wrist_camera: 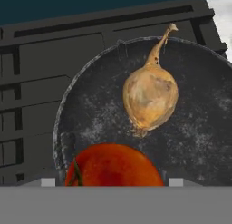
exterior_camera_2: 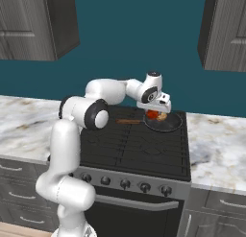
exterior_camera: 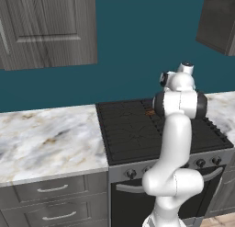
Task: Place the pan on the rear right burner on the stove. Then place the tomato and the onion in the pan and turn on the rear right burner.
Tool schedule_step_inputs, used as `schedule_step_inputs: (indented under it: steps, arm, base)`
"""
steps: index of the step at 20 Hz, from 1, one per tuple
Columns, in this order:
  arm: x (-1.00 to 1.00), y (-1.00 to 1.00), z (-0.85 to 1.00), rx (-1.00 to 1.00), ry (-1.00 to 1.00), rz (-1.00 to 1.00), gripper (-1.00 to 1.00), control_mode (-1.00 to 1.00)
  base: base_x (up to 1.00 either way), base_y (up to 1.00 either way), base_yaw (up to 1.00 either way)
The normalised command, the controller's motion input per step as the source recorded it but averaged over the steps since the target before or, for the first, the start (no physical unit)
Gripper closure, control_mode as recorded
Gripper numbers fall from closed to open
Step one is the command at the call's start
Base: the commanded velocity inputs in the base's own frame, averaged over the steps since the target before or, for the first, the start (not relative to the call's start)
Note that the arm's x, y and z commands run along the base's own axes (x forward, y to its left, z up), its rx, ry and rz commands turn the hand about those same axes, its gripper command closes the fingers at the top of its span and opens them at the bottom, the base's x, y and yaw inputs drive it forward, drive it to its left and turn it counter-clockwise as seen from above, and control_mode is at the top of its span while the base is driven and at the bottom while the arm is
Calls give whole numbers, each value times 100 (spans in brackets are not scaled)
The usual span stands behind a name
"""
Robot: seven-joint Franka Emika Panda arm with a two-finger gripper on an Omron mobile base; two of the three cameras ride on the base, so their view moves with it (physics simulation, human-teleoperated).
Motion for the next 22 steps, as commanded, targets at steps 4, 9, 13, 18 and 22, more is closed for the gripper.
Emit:
schedule_step_inputs:
  steps: [4,9,13,18,22]
  arm:
    - [0,-21,-29,0,0,0,100,-100]
    - [0,-13,-30,0,0,0,100,-100]
    - [0,-3,-26,0,0,0,100,-100]
    - [0,0,-19,0,0,0,-100,-100]
    - [0,-5,-2,0,0,0,-100,-100]
  base:
    - [0,0,0]
    - [0,0,0]
    - [0,0,0]
    - [0,0,0]
    - [0,0,0]
